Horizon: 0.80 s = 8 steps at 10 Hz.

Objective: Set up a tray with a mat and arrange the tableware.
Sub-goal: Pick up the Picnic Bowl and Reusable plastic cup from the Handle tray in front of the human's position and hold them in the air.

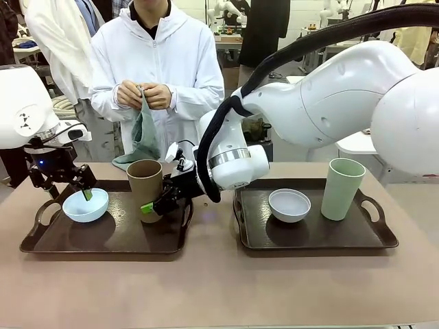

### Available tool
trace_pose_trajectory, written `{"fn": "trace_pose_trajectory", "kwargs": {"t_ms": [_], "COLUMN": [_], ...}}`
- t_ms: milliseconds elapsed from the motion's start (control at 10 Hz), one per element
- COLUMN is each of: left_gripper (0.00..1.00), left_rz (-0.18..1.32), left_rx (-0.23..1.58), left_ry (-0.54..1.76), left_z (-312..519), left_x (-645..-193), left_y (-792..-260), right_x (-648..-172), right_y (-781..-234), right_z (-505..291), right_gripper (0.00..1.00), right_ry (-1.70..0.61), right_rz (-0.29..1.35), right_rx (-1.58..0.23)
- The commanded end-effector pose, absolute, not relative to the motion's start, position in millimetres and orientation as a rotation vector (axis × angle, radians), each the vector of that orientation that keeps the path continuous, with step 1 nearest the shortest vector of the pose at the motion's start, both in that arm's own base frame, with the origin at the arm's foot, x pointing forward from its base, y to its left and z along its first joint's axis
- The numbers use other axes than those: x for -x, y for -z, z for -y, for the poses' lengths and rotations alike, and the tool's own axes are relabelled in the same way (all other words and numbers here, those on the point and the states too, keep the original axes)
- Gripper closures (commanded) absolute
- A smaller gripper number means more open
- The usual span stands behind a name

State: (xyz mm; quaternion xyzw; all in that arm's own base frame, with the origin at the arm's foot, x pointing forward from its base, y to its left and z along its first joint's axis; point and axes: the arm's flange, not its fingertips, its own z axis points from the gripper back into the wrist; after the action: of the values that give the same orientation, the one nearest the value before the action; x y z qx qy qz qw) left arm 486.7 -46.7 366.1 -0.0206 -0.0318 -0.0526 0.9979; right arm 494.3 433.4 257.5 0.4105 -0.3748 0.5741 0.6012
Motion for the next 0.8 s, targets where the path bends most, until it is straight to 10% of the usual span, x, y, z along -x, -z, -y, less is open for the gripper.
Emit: {"fn": "trace_pose_trajectory", "kwargs": {"t_ms": [0,400,500,600,700], "left_gripper": [0.0,0.0,0.53,0.53,1.0], "left_rz": [0.057,0.04,0.04,0.048,0.048], "left_rx": [0.045,0.07,0.08,0.086,0.089], "left_ry": [0.074,0.055,0.054,0.052,0.053], "left_z": [42.1,31.5,31.3,31.2,31.0], "left_x": [-497.8,-507.3,-507.9,-506.9,-506.2], "left_y": [-358.8,-344.5,-343.5,-345.7,-347.8], "right_x": [-499.5,-501.4,-500.8,-500.0,-499.6], "right_y": [-255.3,-255.6,-255.4,-255.8,-255.6], "right_z": [-437.0,-435.3,-434.1,-433.8,-433.7], "right_gripper": [0.0,0.0,0.59,0.6,1.0], "right_ry": [-1.318,-1.328,-1.34,-1.341,-1.356], "right_rz": [0.879,0.902,0.911,0.917,0.913], "right_rx": [-0.931,-0.936,-0.943,-0.94,-0.944]}}
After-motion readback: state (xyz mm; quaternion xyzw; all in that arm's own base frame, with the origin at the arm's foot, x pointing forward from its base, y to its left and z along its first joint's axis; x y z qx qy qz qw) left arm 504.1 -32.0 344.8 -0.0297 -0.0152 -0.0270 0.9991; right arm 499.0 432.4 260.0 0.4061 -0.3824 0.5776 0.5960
